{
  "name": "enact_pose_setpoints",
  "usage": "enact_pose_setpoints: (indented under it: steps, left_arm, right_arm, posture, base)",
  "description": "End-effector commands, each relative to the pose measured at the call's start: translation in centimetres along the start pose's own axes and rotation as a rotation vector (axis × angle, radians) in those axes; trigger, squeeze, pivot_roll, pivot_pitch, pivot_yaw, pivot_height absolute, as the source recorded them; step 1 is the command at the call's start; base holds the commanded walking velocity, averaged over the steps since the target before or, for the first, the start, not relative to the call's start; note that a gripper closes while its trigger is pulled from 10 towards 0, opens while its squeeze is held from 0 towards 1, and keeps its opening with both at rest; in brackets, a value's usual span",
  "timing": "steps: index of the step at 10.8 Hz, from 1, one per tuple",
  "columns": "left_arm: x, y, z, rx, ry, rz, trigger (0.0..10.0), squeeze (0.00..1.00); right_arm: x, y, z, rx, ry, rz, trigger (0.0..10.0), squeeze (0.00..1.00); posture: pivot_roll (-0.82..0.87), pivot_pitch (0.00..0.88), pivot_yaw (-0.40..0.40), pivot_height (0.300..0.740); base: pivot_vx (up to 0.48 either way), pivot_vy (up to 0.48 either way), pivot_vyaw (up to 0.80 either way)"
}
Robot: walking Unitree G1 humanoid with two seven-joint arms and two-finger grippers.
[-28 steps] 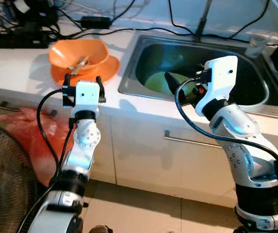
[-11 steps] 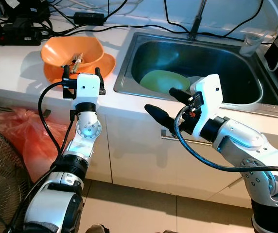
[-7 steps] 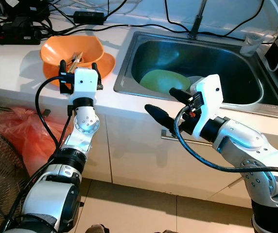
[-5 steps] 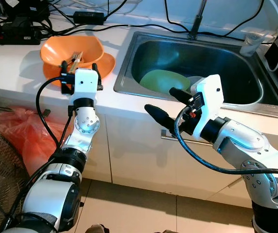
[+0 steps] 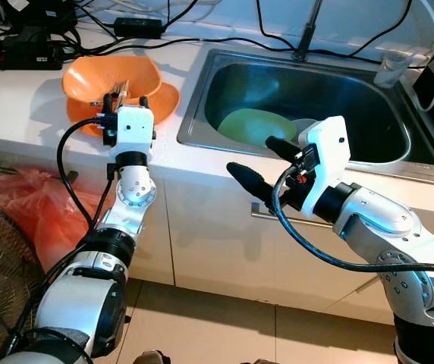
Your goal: Kitchen organization
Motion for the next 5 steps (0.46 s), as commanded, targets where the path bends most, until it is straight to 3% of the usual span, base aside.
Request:
enact_pose_setpoints:
  steps: [1, 5]
  left_arm:
    - [0.22, 0.49, -0.32, 0.017, -0.011, 0.008, 0.0, 0.00]
    - [0.23, 0.46, -0.32, 0.020, -0.017, 0.011, 0.0, 0.00]
  right_arm:
    - [0.00, 0.02, 0.27, -0.009, -0.004, 0.007, 10.0, 0.00]
    - [0.01, -0.02, 0.22, -0.009, -0.005, 0.008, 10.0, 0.00]
  posture:
    - [-0.17, 0.094, -0.058, 0.740]
    - [-0.17, 0.088, -0.056, 0.740]
  base:
    - [0.000, 0.000, 0.00]
    - [0.000, 0.000, 0.00]
Point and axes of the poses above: a point about 5 cm out from each wrist's last joint towards the gripper, its own z axis pointing back from the gripper into the wrist, its own y axis along the axis of the wrist's last joint, x = y × z, the point moved 1 cm from there along -z, pointing out of the wrist towards the gripper
